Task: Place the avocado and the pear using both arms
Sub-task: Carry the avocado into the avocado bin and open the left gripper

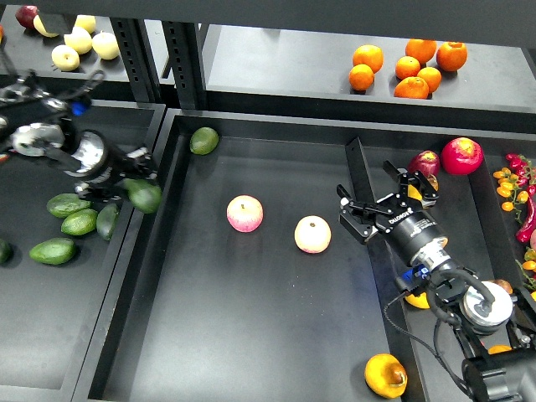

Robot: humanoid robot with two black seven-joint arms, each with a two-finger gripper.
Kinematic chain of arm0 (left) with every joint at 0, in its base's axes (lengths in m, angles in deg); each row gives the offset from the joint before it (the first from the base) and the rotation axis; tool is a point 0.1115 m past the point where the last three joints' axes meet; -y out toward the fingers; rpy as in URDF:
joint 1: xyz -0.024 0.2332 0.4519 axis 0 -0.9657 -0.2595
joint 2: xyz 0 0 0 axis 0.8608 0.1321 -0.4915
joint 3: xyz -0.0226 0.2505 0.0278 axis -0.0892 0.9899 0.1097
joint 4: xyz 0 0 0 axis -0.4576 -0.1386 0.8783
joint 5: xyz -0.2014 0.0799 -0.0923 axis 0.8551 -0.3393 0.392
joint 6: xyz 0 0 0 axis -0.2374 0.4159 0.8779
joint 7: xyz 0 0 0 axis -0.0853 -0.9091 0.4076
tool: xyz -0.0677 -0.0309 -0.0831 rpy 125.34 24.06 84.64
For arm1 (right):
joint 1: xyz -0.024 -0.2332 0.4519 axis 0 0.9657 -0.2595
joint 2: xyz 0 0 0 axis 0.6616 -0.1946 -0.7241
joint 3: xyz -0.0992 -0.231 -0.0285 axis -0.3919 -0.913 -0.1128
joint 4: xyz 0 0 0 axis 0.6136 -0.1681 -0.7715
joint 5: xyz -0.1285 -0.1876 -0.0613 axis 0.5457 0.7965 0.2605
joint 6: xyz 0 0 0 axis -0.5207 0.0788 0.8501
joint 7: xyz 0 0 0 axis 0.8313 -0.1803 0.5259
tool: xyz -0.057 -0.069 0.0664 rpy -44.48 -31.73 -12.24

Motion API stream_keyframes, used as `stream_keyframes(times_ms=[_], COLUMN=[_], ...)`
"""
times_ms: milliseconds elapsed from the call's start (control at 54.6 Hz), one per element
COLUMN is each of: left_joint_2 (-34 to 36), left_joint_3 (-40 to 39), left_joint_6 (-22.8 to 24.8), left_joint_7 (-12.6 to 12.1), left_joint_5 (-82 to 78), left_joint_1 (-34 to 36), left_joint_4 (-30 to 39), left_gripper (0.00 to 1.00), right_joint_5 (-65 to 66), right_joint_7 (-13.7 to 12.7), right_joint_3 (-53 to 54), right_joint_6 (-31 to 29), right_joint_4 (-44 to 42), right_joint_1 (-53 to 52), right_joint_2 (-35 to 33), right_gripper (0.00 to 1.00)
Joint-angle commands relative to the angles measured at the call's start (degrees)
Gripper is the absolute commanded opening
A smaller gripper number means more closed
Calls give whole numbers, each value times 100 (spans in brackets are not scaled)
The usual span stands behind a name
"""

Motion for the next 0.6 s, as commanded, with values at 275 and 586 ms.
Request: stream_keyframes(times_ms=[275,586], left_joint_2=[709,832], left_joint_3=[-17,-96], left_joint_6=[-1,-1], left_joint_7=[0,0], left_joint_5=[-64,-205], left_joint_1=[-386,-896], left_joint_4=[-9,-18], left_gripper=[16,17], right_joint_5=[-17,-17], right_joint_7=[-2,-2], right_joint_3=[31,40], right_joint_6=[-3,-3], right_joint_4=[187,257], right_joint_1=[182,226], right_joint_2=[-143,-214], right_gripper=[100,100])
